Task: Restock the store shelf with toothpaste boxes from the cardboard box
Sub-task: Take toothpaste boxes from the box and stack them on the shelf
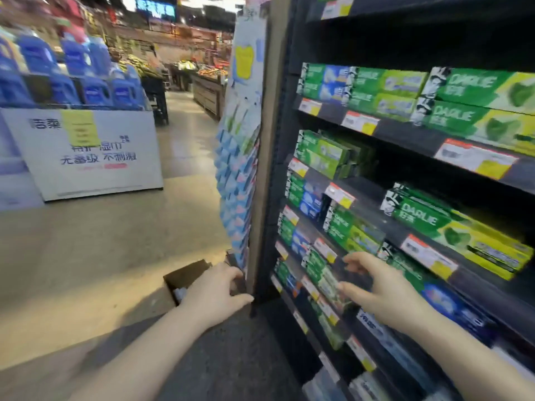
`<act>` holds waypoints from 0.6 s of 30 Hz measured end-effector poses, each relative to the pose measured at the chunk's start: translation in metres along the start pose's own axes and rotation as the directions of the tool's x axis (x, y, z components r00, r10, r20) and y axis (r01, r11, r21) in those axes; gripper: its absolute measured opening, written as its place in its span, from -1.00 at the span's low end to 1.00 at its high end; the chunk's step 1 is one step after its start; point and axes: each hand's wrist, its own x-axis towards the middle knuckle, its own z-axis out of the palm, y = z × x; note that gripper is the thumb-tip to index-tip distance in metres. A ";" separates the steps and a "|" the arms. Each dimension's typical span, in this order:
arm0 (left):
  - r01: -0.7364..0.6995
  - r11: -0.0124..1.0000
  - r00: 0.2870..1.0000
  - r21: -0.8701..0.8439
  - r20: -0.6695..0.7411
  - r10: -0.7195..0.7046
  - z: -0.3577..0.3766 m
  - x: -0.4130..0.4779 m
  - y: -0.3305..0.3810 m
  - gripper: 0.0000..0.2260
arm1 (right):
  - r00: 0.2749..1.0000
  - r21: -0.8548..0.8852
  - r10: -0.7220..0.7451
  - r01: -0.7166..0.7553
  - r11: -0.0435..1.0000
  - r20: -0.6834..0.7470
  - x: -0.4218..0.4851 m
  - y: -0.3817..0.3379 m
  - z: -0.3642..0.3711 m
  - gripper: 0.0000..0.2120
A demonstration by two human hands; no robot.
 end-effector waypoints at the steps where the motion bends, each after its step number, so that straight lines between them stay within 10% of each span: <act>1: 0.033 0.999 0.999 -0.008 0.010 -0.033 -0.006 0.005 -0.025 -0.55 | 0.999 0.006 0.009 -0.009 1.000 0.031 0.017 -0.012 0.018 -0.55; 18: 0.338 0.936 0.935 0.103 0.079 -0.346 -0.035 0.073 -0.275 -0.46 | 0.885 0.092 0.147 -0.208 0.974 0.442 0.216 -0.084 0.225 -0.48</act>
